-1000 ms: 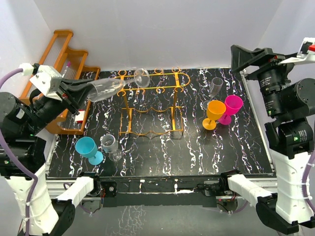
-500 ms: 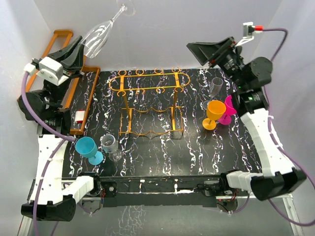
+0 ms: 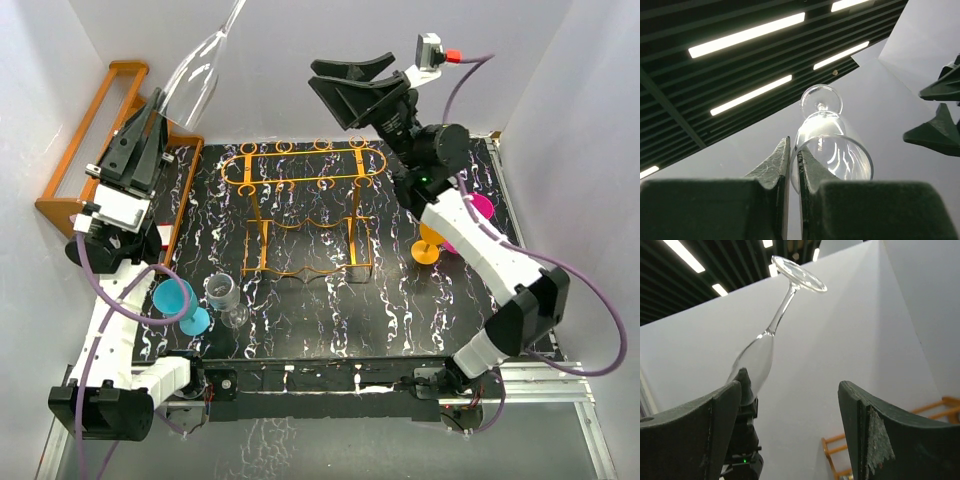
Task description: Place the wine glass upside down on the wine glass rack
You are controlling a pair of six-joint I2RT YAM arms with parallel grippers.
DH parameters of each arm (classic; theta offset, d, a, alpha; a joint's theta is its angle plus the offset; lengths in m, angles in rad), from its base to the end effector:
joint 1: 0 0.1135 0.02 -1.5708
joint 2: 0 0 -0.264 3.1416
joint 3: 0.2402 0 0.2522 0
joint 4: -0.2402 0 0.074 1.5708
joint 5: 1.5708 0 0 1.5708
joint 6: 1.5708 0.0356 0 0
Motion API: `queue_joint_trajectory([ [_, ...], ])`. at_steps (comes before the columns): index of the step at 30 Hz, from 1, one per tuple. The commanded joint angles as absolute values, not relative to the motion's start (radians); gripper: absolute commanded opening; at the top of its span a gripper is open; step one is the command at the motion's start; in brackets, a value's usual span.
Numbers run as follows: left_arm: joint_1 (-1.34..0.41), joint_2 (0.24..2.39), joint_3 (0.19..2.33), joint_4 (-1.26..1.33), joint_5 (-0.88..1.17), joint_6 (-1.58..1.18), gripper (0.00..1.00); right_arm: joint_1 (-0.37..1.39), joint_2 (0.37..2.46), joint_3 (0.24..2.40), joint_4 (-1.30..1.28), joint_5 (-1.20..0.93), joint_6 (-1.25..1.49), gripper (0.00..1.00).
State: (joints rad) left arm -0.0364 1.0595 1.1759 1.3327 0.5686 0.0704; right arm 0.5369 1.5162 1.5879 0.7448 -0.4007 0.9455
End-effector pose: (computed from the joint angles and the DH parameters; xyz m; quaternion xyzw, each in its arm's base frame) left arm 0.1390 -0.0242 0.5350 0.2827 0.0433 -0.0008 0.9582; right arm 0.2668 0.1750 0.5323 -0.1080 0.3909 0.6692 0.6226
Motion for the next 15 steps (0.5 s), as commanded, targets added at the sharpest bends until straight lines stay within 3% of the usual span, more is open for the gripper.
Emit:
queue_joint_trajectory([
  [1,-0.039,1.048,1.128,1.509,0.612,0.088,0.0,0.576,1.616,1.661,1.079,-0.294,0.974,0.79],
  [15,-0.077,1.08,1.09,1.559,0.697,0.073,0.0,0.654,1.842,1.877,1.171,-0.237,1.092,0.8],
])
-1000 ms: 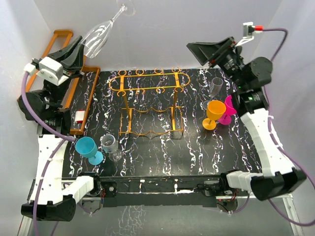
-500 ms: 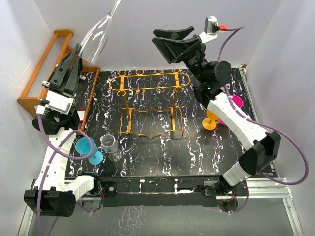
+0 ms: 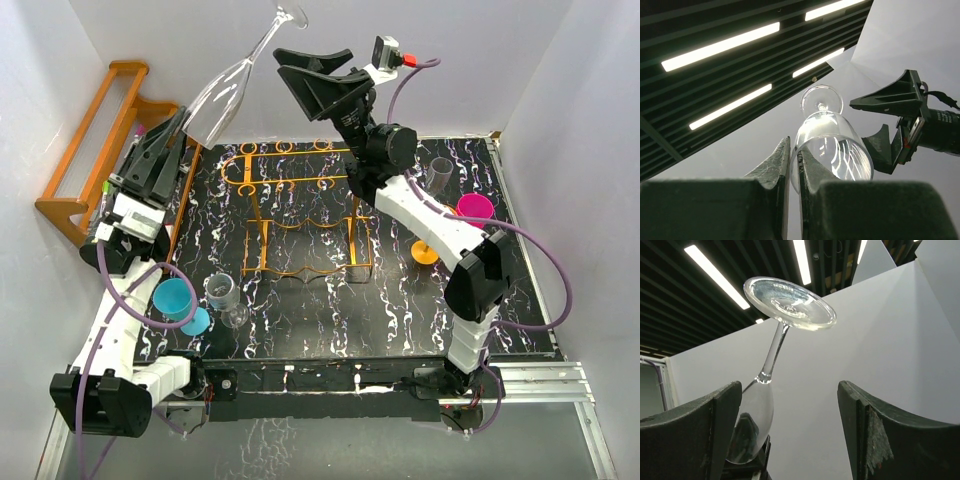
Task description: Place the wine glass upside down on the wine glass rack
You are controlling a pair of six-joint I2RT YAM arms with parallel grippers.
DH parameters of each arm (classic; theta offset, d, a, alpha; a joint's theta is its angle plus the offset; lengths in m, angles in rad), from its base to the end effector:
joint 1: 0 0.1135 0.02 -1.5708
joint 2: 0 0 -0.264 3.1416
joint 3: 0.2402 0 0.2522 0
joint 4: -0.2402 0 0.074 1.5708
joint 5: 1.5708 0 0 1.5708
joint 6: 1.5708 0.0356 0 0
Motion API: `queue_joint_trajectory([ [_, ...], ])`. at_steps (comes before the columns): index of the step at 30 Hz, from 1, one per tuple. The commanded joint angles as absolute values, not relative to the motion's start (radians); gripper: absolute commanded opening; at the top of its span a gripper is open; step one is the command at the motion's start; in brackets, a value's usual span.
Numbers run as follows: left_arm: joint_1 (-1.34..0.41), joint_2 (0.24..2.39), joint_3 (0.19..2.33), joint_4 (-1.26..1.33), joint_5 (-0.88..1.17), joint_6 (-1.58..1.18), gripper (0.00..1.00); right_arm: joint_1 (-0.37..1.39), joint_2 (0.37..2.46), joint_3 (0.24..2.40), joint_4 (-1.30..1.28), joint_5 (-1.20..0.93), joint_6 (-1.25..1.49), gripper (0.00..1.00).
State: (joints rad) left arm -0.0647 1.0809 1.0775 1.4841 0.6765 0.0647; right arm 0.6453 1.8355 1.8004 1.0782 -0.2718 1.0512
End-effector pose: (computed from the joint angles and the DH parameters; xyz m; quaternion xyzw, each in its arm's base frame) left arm 0.1483 -0.0319 0.5070 0.3336 0.0210 -0.0149 0.9424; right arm 0.3062 0.2425 0.5132 -0.0760 0.2795 0.7409 0.6060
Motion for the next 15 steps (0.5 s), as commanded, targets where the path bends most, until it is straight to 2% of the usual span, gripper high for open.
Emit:
queue_joint_trajectory([
  [1,-0.081,1.082,1.092,1.556,0.704,0.08,0.0,0.655,1.852,1.885,1.176,-0.235,1.102,0.79],
  [15,-0.136,1.1,1.061,1.548,0.731,0.177,0.0,0.689,1.924,1.957,1.226,-0.229,1.138,0.56],
])
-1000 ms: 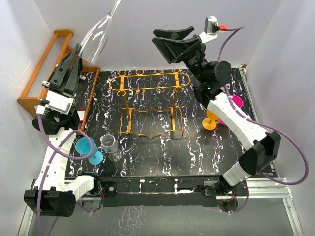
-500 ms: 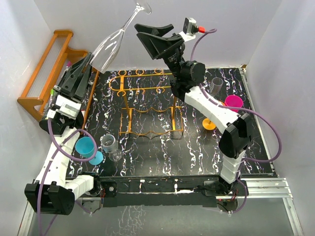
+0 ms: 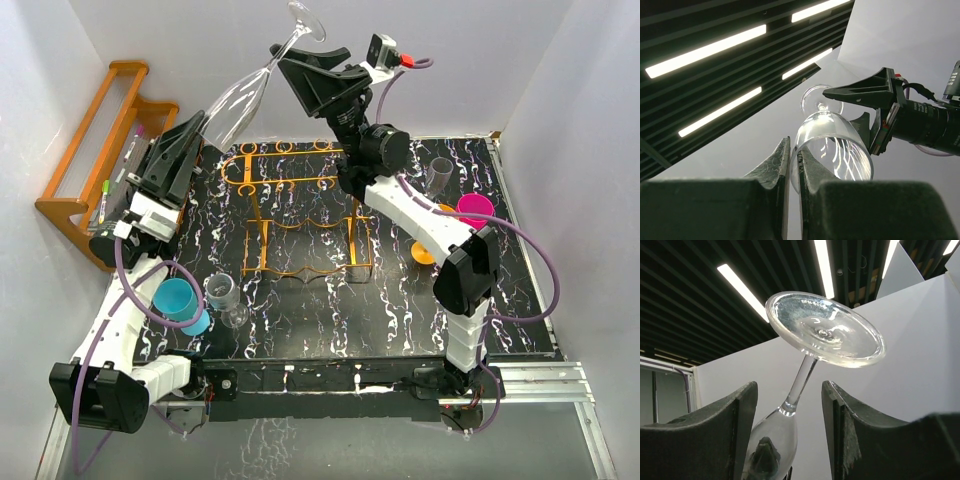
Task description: Place the wine glass upside down on the wine glass rack
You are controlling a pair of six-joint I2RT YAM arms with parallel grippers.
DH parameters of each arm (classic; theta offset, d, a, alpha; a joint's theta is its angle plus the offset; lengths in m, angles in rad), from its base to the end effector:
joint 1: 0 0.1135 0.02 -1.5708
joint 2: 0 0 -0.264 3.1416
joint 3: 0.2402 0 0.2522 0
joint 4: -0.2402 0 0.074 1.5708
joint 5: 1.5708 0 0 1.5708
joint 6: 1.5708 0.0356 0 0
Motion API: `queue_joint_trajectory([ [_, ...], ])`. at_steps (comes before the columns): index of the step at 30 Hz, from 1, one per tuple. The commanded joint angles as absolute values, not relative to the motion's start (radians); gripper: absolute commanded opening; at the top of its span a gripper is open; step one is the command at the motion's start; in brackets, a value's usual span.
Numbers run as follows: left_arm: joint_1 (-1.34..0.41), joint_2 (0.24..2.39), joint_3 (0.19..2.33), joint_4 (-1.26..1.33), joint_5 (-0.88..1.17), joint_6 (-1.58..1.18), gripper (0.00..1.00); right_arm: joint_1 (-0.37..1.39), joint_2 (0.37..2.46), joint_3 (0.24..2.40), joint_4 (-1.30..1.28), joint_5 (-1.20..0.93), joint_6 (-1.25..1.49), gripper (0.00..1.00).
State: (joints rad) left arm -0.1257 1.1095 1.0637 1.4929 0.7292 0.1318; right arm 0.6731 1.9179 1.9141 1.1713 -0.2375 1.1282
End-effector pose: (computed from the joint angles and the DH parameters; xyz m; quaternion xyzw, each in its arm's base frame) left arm 0.1581 -0.0439 0.4984 0.3604 0.0116 -0.0192 0.9325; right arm 0.3057 0.2544 0.5207 -0.0682 0.2199 0.7772 0.5856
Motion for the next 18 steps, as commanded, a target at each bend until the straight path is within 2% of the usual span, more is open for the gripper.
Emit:
queue_joint_trajectory([
  [1,-0.139,1.102,1.057,1.548,0.732,0.185,0.0,0.693,1.927,1.957,1.232,-0.229,1.139,0.54],
  [4,-0.146,1.105,1.045,1.551,0.733,0.213,0.0,0.701,1.935,1.959,1.24,-0.226,1.143,0.5],
  [14,-0.164,1.111,1.014,1.562,0.745,0.291,0.0,0.708,1.935,1.948,1.255,-0.224,1.149,0.24],
  [15,-0.164,1.112,1.012,1.562,0.742,0.295,0.0,0.709,1.931,1.942,1.256,-0.223,1.149,0.2],
  [16,-0.165,1.111,1.009,1.564,0.739,0.3,0.0,0.709,1.927,1.935,1.257,-0.219,1.149,0.12],
  [18,-0.167,1.114,1.002,1.572,0.735,0.311,0.0,0.708,1.916,1.912,1.256,-0.213,1.149,0.08],
])
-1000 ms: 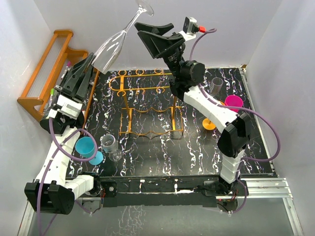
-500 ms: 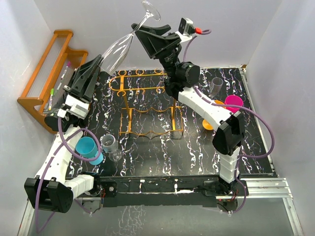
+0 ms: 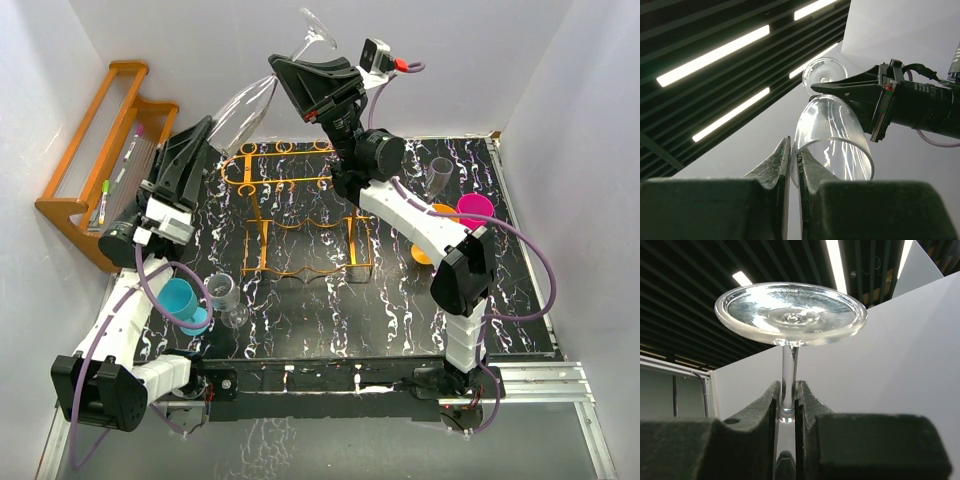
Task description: Place the wine glass upside down on the wine glass rack
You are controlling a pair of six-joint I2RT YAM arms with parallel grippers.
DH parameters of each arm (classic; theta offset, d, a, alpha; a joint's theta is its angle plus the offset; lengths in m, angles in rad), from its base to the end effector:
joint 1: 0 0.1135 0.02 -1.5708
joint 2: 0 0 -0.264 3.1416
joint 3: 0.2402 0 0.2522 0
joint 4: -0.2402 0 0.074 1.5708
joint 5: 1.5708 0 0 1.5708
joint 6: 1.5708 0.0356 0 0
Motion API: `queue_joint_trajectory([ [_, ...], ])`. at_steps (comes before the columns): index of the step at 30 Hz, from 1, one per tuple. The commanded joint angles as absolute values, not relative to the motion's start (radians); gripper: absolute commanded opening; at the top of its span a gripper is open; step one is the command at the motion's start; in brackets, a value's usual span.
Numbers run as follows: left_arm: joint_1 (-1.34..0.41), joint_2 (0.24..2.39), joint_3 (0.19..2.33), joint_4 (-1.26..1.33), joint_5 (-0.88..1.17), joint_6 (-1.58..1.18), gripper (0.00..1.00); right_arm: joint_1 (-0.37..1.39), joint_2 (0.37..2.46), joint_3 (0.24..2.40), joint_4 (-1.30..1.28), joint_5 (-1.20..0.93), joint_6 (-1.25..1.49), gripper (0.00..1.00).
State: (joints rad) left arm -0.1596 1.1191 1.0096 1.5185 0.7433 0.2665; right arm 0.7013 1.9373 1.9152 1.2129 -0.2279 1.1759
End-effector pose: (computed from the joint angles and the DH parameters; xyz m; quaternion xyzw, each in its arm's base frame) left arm 0.1650 -0.0510 0.4828 0.3697 -0.0029 0.0203 0.9289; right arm 0.3013 0.2650 0.5155 -0.0644 0.2086 0.7998 0.5592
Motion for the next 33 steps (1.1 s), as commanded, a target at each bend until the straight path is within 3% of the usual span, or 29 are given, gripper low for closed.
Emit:
queue_joint_trajectory([
  [1,-0.168,1.116,0.997,1.571,0.735,0.322,0.0,0.708,1.911,1.9,1.258,-0.212,1.149,0.08],
  [5,-0.175,1.12,0.999,1.497,0.742,0.379,0.01,0.709,1.886,1.879,1.213,-0.2,1.154,0.08],
  [10,-0.181,1.11,1.04,1.286,0.669,0.375,0.57,0.691,1.78,1.924,0.853,-0.161,0.928,0.08],
  [12,-0.181,1.107,1.061,1.186,0.674,0.381,0.92,0.642,1.762,1.96,0.792,-0.185,0.903,0.08],
  [13,-0.18,1.104,1.065,1.169,0.669,0.362,0.96,0.612,1.754,1.978,0.756,-0.194,0.905,0.08],
  [18,-0.181,1.076,1.105,1.018,0.639,0.236,0.97,0.486,1.69,2.073,0.564,-0.21,0.851,0.08],
  [26,-0.181,1.112,1.382,0.229,0.473,0.215,0.97,0.261,1.614,2.049,0.315,-0.204,0.512,0.08],
  [29,-0.18,1.186,1.568,-0.13,0.34,0.227,0.97,0.143,1.59,1.929,0.371,-0.237,0.417,0.08],
  [33,-0.181,1.156,1.552,-0.222,0.178,0.257,0.97,0.078,1.571,1.763,0.527,-0.338,0.272,0.09],
])
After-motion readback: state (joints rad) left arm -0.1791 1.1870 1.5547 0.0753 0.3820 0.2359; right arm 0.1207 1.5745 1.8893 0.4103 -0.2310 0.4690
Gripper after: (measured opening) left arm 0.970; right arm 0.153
